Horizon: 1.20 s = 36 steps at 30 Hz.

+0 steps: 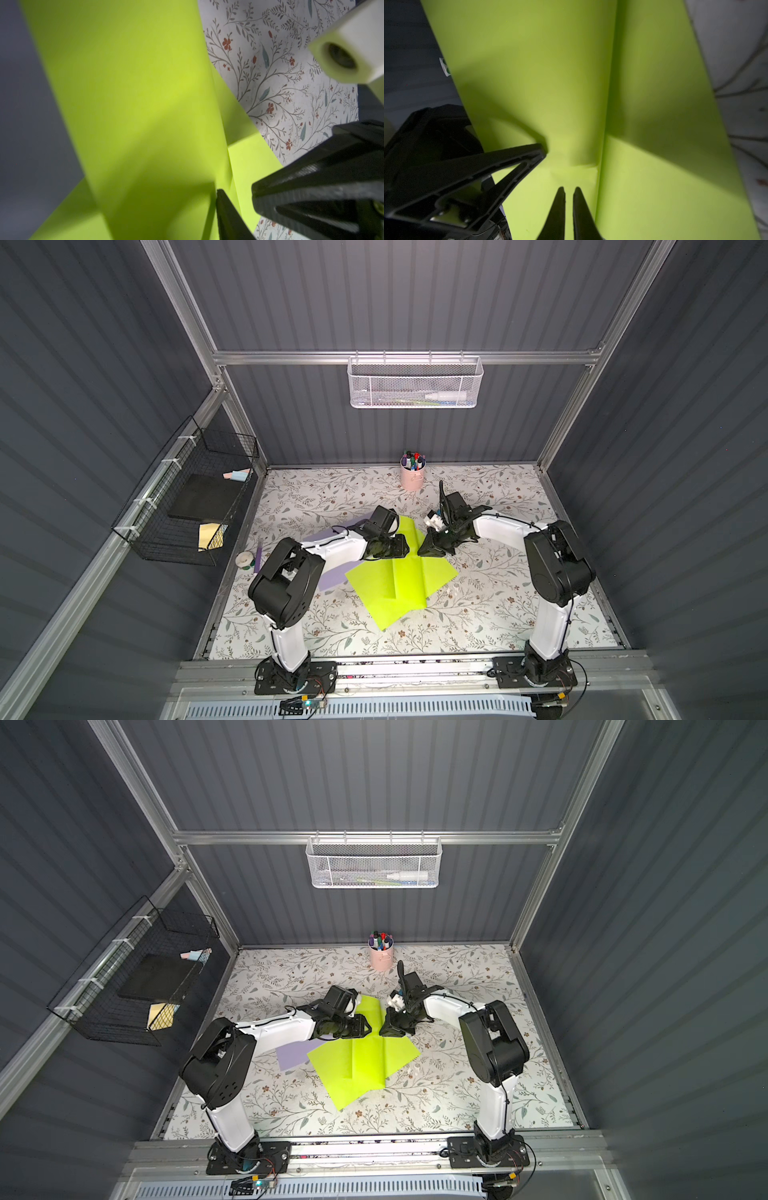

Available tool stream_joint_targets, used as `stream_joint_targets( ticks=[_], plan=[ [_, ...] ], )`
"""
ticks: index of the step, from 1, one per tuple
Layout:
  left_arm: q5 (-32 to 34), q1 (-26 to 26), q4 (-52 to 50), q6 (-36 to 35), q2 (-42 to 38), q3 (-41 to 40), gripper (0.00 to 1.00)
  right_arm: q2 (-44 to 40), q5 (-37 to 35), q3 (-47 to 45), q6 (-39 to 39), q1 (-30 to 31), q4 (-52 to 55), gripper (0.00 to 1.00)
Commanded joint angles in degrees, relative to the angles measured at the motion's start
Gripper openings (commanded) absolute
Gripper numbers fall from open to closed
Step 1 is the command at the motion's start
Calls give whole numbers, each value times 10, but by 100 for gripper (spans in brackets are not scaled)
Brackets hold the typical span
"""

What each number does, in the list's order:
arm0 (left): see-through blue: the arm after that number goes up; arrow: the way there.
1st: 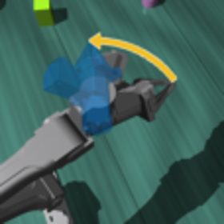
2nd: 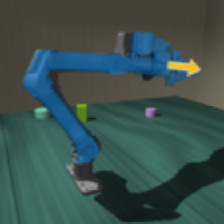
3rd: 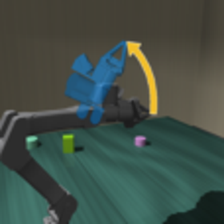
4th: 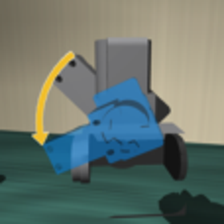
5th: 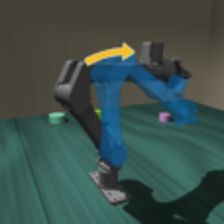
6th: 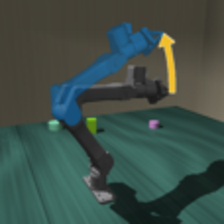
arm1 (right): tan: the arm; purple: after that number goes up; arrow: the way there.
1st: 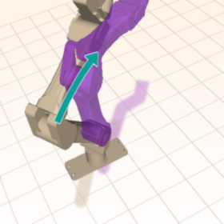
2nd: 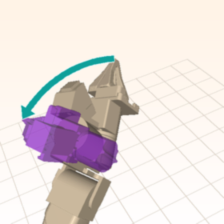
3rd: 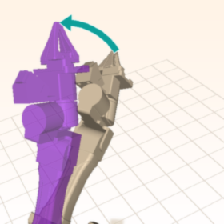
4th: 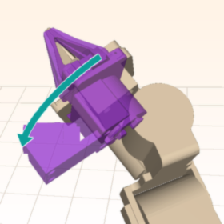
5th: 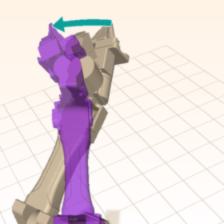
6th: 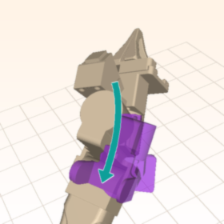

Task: Fold the rectangular paper in half along the long edge
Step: Fold the paper.

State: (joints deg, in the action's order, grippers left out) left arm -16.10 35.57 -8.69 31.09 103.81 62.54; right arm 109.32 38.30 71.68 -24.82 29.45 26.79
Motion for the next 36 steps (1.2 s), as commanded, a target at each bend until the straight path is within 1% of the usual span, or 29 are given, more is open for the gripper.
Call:
stream_joint_targets(
  ticks=[1, 5, 20, 23, 28, 32, 36],
  plan=[
    [-5, -1, -1, -3, 9, -4, 41, -4, -1, 20, 10, 20, 12, 13],
    [-4, -1, 0, -3, 12, -5, 42, 19, -1, 29, 10, 32, 10, 13],
    [-7, -1, 4, -2, 31, -7, 47, 69, -1, 26, 10, 32, 11, 13],
    [-9, -1, 4, -2, 36, -9, 50, 76, -1, 27, 10, 31, 14, 13],
    [-6, -1, 1, -2, 35, -9, 60, 76, -1, 28, 10, 30, 25, 13],
    [-1, -1, -4, -2, 32, -8, 63, 70, -1, 25, 10, 26, 25, 13],
    [0, -1, -5, -2, 33, -8, 63, 60, -1, 22, 10, 22, 26, 13]
  ],
)
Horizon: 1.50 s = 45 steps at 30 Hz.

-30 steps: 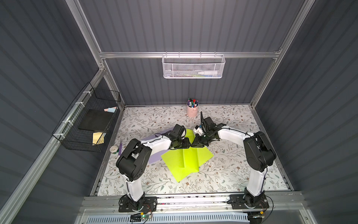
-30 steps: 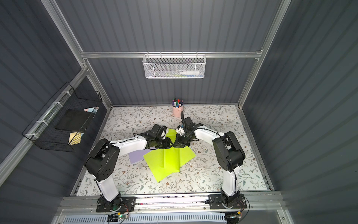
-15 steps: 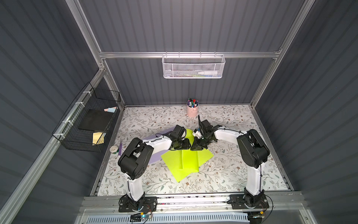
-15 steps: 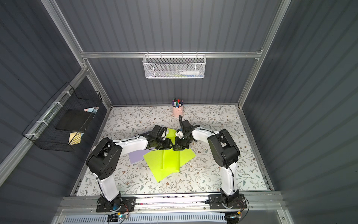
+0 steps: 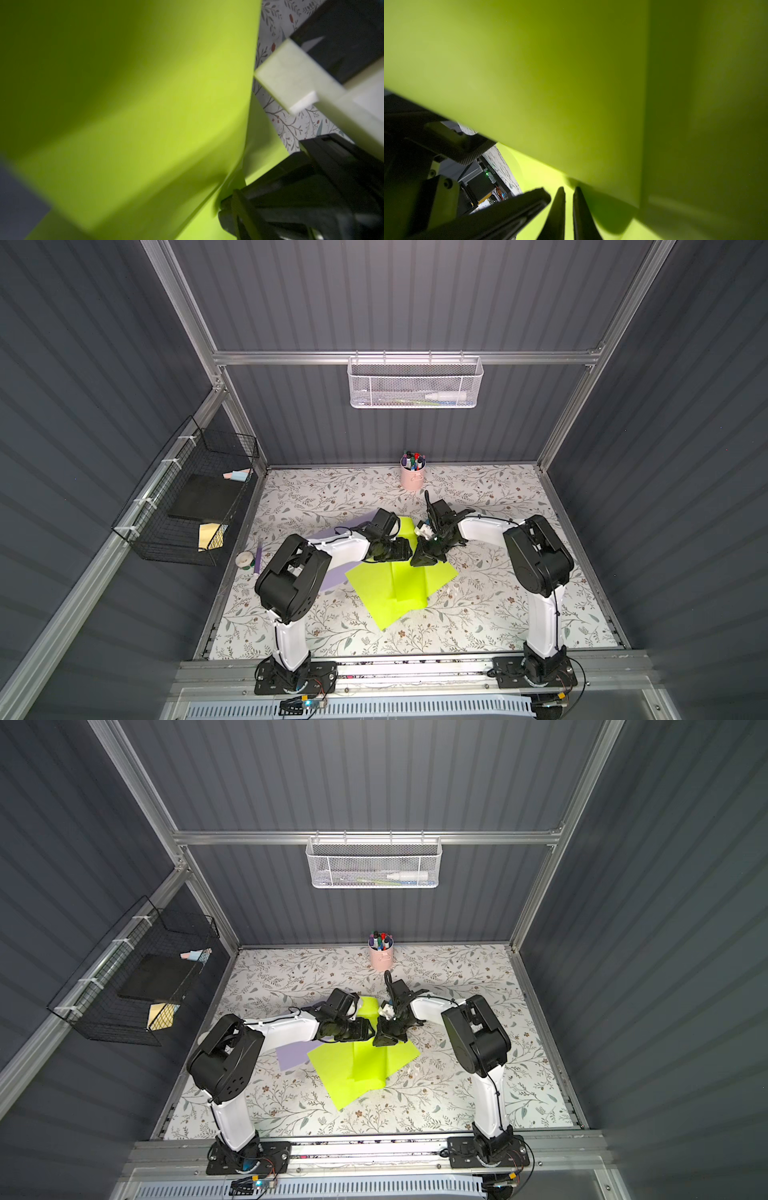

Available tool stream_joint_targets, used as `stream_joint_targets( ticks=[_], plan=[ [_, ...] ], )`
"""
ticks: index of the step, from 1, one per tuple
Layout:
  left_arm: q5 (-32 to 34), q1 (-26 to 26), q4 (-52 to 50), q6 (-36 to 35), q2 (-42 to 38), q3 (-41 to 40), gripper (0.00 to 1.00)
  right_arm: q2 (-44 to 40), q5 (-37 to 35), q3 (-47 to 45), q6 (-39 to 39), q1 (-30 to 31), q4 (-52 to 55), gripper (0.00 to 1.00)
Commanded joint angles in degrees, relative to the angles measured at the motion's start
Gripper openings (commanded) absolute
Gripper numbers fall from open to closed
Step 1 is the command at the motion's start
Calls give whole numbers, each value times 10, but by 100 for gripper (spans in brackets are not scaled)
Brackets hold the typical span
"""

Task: Fold the rectangular paper in half along the long edge
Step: Fold the paper.

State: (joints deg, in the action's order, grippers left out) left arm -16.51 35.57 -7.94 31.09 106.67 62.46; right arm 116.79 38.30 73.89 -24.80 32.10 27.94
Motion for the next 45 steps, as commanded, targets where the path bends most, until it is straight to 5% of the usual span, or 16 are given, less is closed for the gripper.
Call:
stream_joint_targets(
  ticks=[1, 18, 22, 25, 30, 38, 45],
  plan=[
    [5, -1, -14, -2, 4, -7, 64, -15, -1, -1, 10, -6, 16, 13],
    [50, -26, -30, 13, -42, -17, 94, 14, -1, 0, 10, -8, 7, 13],
    [61, -36, -23, 21, -63, -29, 94, 20, -1, 0, 10, -8, 6, 13],
    [72, -39, -18, 24, -80, -39, 86, 25, -1, 1, 10, -8, 6, 13],
    [67, -40, -4, 20, -109, -47, 50, 30, -1, 1, 10, -8, 5, 13],
    [63, -40, -9, 14, -127, -45, 43, 9, -1, -30, 10, -21, -43, 13],
    [25, -40, 9, 0, -113, -44, 28, -16, -1, -45, 10, -31, -68, 13]
  ],
)
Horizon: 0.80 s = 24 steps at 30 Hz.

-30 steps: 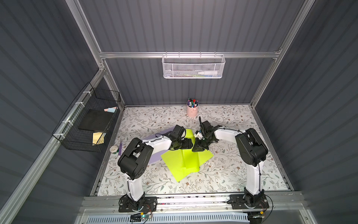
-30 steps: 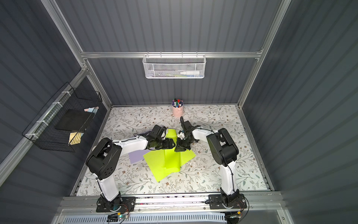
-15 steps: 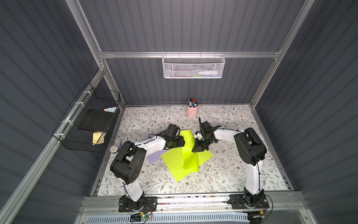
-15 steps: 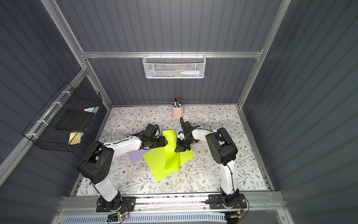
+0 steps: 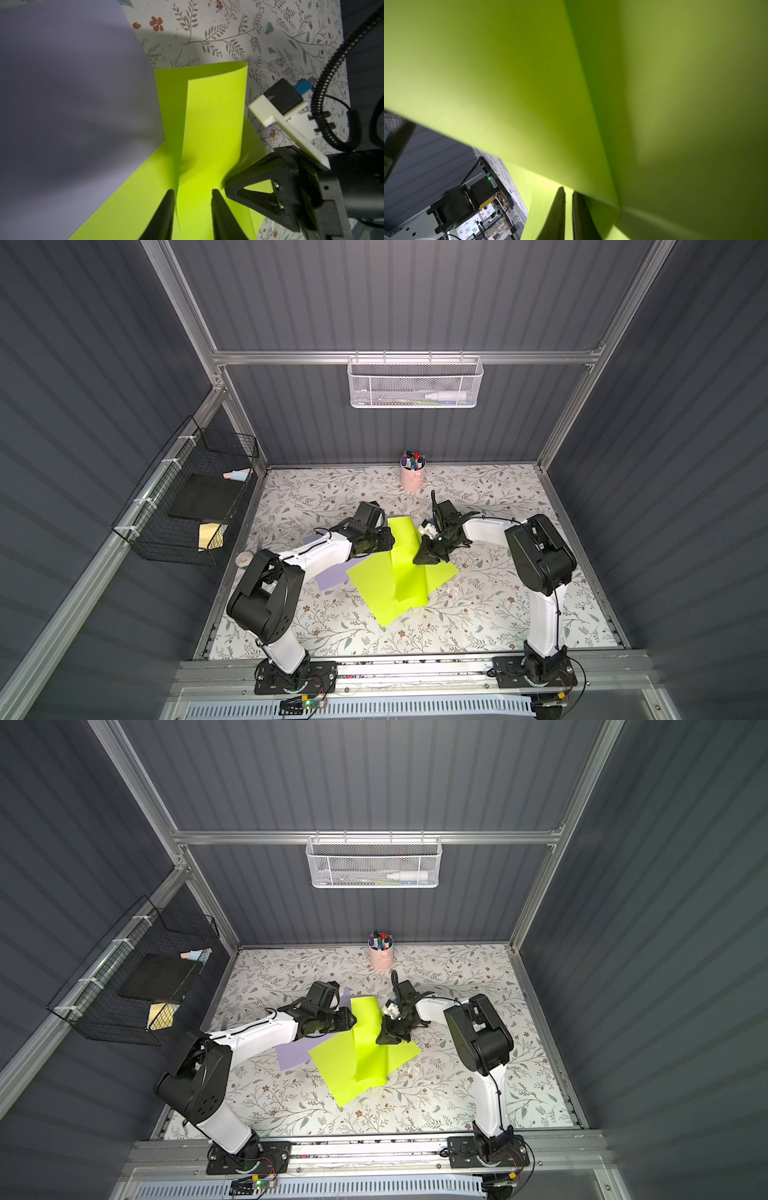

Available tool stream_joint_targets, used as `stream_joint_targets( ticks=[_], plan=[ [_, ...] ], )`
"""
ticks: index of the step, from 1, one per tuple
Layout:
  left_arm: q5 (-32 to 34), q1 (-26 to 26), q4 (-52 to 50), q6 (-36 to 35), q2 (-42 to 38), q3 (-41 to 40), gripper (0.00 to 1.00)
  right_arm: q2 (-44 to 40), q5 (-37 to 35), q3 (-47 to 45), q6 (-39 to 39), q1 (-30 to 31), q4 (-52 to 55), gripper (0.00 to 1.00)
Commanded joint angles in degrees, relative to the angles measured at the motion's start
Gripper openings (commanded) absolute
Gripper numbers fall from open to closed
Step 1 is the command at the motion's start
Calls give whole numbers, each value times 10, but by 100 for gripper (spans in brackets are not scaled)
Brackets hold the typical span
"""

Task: Fold the rectangular paper in half along the long edge
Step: Fold the paper.

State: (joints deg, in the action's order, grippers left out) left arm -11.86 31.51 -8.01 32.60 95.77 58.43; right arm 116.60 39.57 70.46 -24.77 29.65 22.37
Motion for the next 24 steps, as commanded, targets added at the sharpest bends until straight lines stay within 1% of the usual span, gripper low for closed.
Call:
stream_joint_targets(
  ticks=[1, 2, 3, 4, 11, 16, 24],
  plan=[
    [-22, 1, 11, -14, 0, -3, 26, -14, -14, -13, 10, -8, -18, 13],
    [-24, 2, 13, -14, 4, -2, 23, -15, -14, -16, 10, -10, -29, 13],
    [-26, 2, 15, -13, 6, -3, 22, -14, 6, -18, -47, -12, -39, 10],
    [-29, 2, 18, -12, 8, -4, 21, -14, 10, -20, -53, -13, -44, 10],
    [-59, 5, 37, -11, 59, 5, 18, -12, 15, -22, -55, -13, -47, 10],
    [-60, 6, 42, -12, 85, 7, 16, -15, 14, -23, -55, -14, -48, 10],
    [-63, 7, 55, -10, 112, 11, 16, -13, 18, -24, -57, -16, -51, 10]
  ],
)
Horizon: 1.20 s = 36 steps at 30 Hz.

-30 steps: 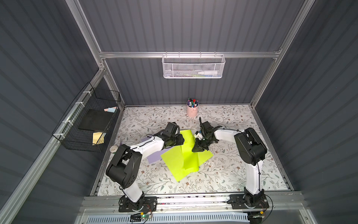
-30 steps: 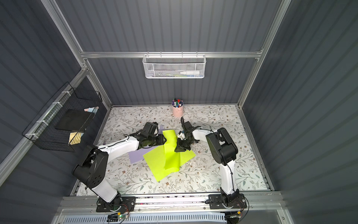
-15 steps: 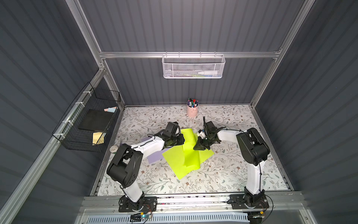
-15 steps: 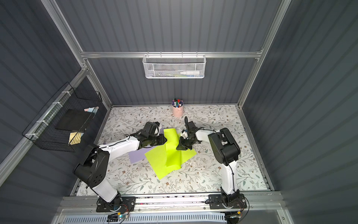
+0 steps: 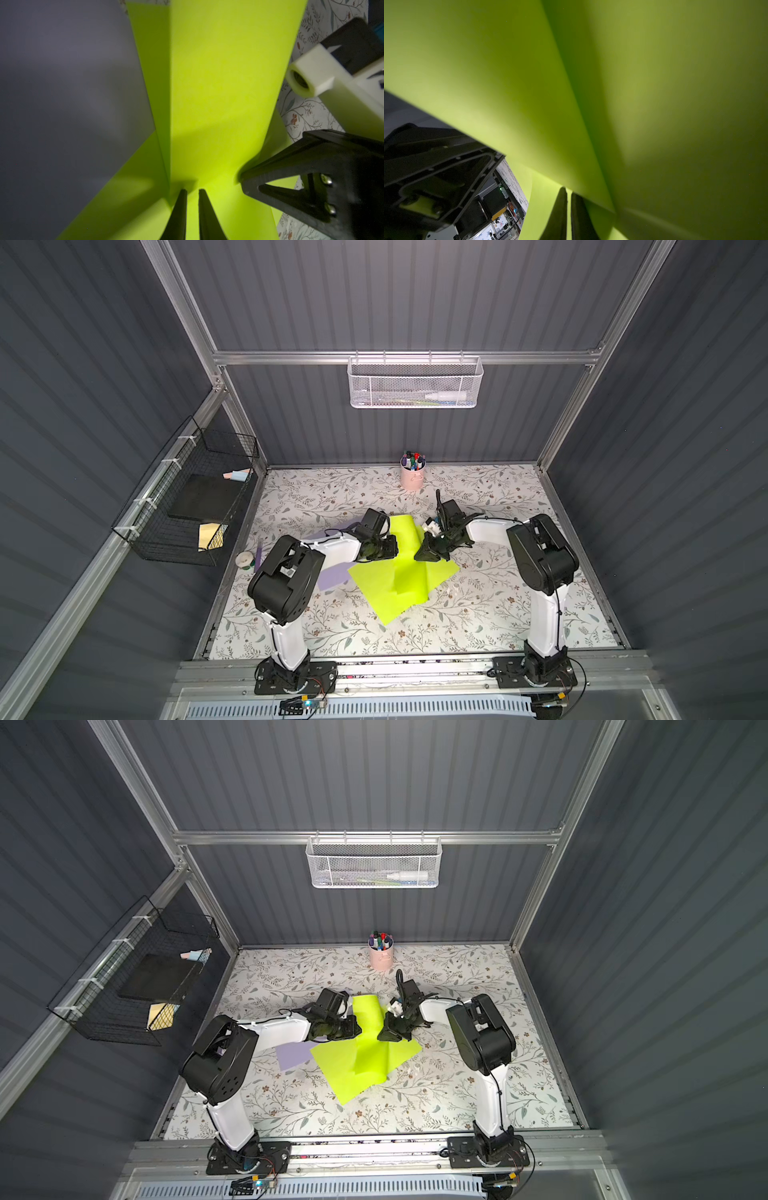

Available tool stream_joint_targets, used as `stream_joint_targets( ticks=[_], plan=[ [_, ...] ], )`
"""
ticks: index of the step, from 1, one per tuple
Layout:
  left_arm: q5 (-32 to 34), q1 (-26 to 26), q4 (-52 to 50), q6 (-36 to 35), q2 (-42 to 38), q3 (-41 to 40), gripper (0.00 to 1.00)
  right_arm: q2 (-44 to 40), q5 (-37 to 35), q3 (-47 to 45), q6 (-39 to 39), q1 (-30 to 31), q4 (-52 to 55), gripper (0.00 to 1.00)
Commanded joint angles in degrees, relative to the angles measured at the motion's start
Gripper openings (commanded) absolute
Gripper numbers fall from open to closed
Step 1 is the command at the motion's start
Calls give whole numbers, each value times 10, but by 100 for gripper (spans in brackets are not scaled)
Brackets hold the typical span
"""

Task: Fold the rectangular paper in half along the long edge
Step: Fold the paper.

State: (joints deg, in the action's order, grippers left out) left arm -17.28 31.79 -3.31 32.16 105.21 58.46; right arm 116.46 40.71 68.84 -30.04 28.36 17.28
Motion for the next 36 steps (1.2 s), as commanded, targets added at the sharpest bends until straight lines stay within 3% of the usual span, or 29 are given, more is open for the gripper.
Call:
stream_joint_targets(
  ticks=[1, 14, 24, 36],
  plan=[
    [-9, 4, 10, -5, 19, 10, 16, -12, 6, -8, -4, -3, -1, 10],
    [-8, 4, 15, -8, 45, -5, 13, -26, 6, 3, -2, -3, 9, 10],
    [-7, 4, 5, -13, 50, -8, 12, 27, -9, 100, -22, -17, 30, 11],
    [-7, 4, 1, -17, 56, -9, 12, 25, -19, 28, -49, -97, 3, 10]
  ],
)
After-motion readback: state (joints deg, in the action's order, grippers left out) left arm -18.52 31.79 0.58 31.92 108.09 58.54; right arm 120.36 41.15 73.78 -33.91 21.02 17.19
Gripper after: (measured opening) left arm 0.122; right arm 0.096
